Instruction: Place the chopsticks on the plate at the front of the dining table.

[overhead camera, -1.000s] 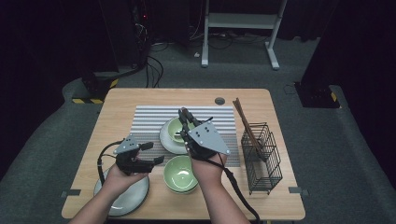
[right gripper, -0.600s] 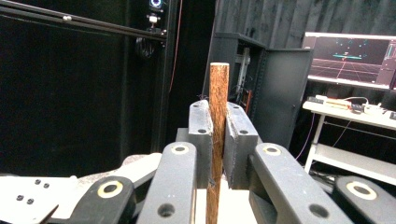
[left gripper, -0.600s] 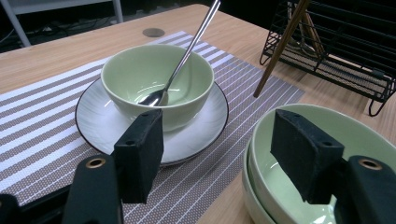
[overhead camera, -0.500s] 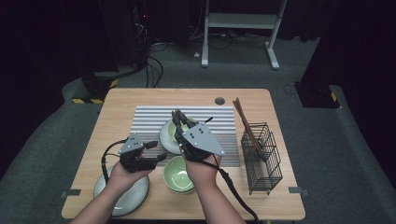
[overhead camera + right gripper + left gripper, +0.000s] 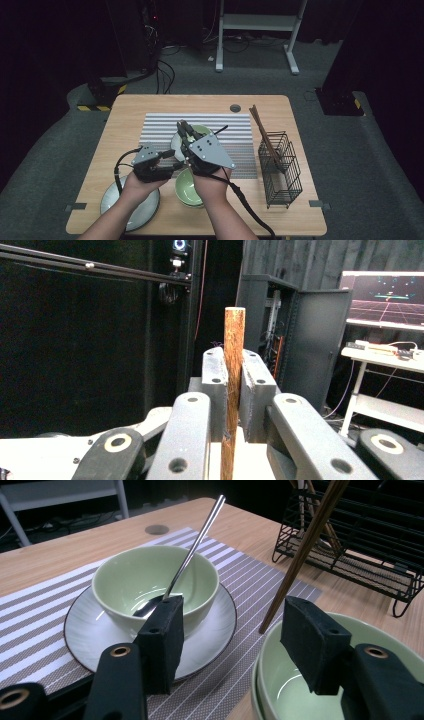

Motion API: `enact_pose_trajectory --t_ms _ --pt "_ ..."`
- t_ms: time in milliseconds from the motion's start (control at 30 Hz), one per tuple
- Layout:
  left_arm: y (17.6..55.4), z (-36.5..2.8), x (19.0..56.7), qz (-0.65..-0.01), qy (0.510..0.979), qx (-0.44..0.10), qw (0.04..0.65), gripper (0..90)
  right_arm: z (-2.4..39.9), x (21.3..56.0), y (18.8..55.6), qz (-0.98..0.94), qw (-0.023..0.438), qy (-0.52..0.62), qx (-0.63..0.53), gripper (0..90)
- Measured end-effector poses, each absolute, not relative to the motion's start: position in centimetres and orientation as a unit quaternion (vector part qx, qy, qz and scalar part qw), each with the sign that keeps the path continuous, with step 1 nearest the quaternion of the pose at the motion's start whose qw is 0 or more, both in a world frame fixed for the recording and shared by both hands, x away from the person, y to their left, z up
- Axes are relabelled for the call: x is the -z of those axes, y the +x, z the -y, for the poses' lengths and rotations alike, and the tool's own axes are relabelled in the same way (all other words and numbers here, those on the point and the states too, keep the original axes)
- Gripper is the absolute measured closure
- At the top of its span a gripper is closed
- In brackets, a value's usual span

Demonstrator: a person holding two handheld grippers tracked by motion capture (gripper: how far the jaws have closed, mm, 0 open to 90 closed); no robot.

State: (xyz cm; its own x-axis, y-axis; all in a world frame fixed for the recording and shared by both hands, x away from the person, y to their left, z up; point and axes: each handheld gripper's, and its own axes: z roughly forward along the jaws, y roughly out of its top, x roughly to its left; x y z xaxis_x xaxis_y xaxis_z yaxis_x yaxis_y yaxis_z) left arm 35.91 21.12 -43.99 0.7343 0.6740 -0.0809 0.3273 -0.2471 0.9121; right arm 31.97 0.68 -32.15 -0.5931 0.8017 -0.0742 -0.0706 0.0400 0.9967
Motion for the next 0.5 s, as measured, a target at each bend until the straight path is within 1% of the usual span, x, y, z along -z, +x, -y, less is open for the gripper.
enact_pose_trajectory --t_ms 267,500 --pt "35.4 -20.3 43.7 -0.309 0.77 -0.164 0.534 44.3 -1.3 32.1 31.7 -0.637 0.338 0.284 -0.632 82.9" --pt "35.0 -20.2 43.4 -0.299 0.763 -0.163 0.55 53.8 -1.9 32.0 31.5 -0.638 0.325 0.284 -0.638 82.9"
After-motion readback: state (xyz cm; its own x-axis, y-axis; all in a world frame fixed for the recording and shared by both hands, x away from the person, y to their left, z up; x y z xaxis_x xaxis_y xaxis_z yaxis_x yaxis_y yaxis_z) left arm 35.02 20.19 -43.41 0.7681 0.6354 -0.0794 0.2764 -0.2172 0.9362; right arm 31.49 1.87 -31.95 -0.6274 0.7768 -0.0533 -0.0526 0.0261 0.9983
